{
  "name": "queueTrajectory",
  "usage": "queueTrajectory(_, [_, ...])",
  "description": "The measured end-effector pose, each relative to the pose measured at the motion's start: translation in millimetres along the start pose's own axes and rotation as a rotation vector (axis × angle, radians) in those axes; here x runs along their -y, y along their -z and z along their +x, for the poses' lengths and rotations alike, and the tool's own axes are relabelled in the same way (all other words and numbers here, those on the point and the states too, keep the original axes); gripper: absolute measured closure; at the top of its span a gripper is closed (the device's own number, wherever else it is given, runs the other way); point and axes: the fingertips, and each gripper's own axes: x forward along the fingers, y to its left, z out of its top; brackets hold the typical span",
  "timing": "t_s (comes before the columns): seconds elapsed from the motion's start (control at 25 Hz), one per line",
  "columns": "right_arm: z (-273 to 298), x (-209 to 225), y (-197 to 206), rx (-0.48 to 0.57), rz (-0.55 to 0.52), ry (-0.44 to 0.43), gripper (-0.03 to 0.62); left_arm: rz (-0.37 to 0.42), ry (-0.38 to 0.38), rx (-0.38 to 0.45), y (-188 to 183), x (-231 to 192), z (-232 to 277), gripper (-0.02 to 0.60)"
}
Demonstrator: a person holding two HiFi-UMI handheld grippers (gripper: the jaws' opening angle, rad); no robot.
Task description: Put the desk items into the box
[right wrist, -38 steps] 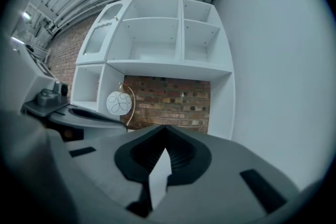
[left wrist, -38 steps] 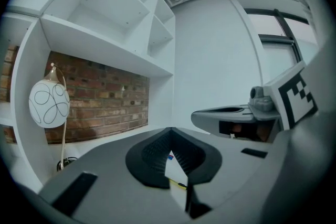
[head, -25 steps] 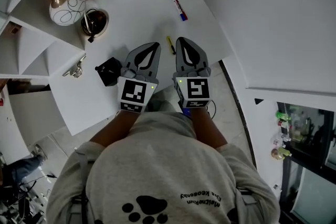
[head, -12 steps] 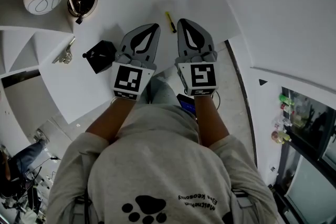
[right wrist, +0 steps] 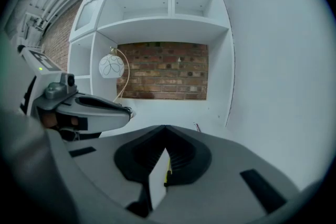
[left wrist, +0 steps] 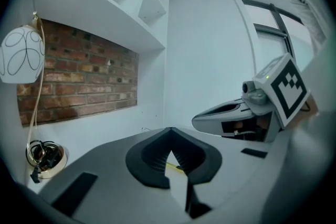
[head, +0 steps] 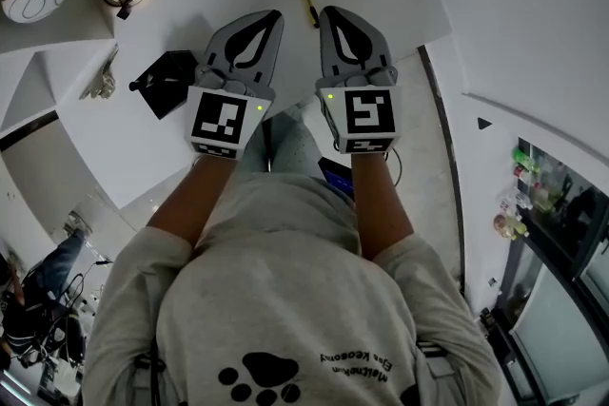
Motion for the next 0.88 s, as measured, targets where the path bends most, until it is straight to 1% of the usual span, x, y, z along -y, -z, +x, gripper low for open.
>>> queueTrajectory(0.08, [5.3,2.0,8.2,-0.018,0.013,-0.002,0.577,-0.01,0.006,-0.01,7.3,-0.6,5.6,0.574])
queueTrajectory(0.24, [16.9,2.8,25.3,-0.063,0.0,-0.008,0.577,-0.041,0.023,-0.035,23.2,0.1,18.8,0.574])
queueTrajectory(0.44, [31.1,6.5,44.1,-0.112,0.019,-0.016,0.577,-0.064,0.038,-0.07,39.6,0.4,33.1,0.574])
queueTrajectory(0.6, [41.0,8.8,59.2,-0.161,0.028,-0.029,0.576,-0.078,0.032,-0.087,47.8,-5.3,40.9,0.574])
queueTrajectory(0.88, [55.7,8.6,93.5,-0.292,0.064,-0.075,0.571,-0.111,0.016,-0.121,63.0,-13.7,52.9,0.574])
